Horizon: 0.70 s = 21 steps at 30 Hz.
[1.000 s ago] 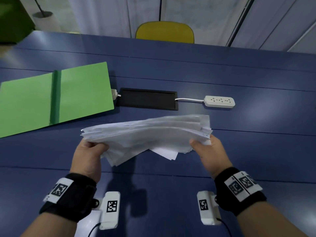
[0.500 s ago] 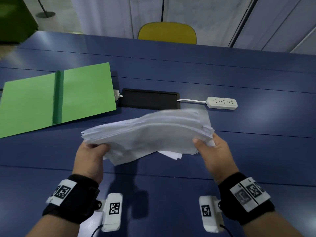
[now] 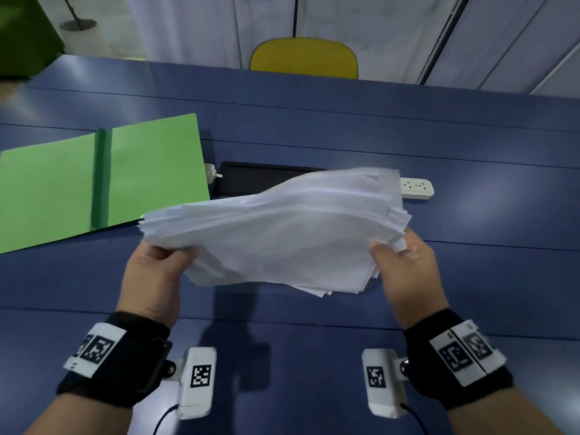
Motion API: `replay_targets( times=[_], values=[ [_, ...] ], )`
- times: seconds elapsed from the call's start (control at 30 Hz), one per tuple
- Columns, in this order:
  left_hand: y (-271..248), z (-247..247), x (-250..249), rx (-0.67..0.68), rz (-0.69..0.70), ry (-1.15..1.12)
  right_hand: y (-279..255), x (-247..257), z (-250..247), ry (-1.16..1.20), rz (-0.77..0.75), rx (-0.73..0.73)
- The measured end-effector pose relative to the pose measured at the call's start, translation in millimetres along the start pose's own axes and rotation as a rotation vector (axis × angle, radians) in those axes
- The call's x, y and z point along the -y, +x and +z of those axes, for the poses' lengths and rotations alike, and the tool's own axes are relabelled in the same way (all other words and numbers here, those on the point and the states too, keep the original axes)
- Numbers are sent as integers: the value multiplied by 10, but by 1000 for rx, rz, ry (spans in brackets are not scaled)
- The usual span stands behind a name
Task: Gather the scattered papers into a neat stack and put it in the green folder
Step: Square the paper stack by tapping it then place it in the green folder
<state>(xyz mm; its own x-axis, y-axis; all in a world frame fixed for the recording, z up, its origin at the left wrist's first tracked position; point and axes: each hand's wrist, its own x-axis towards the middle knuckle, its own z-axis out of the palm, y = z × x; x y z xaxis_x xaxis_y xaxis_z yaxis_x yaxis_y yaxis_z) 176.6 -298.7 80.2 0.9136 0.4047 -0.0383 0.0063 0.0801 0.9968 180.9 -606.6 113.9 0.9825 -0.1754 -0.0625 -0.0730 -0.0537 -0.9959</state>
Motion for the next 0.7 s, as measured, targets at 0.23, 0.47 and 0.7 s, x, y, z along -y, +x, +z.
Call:
replay_targets(
  times=[0.23,0.47,0.7],
  values=[
    [-125,-21,102,29,16,105,-64,-141,-10,22,-29,41],
    [-58,-27,198,99,-41,190,-17,-371,-57,-93,40,-11],
    [-56,-69,-68,101,18,184,-71,124,-270,-148,-15,193]
  ],
)
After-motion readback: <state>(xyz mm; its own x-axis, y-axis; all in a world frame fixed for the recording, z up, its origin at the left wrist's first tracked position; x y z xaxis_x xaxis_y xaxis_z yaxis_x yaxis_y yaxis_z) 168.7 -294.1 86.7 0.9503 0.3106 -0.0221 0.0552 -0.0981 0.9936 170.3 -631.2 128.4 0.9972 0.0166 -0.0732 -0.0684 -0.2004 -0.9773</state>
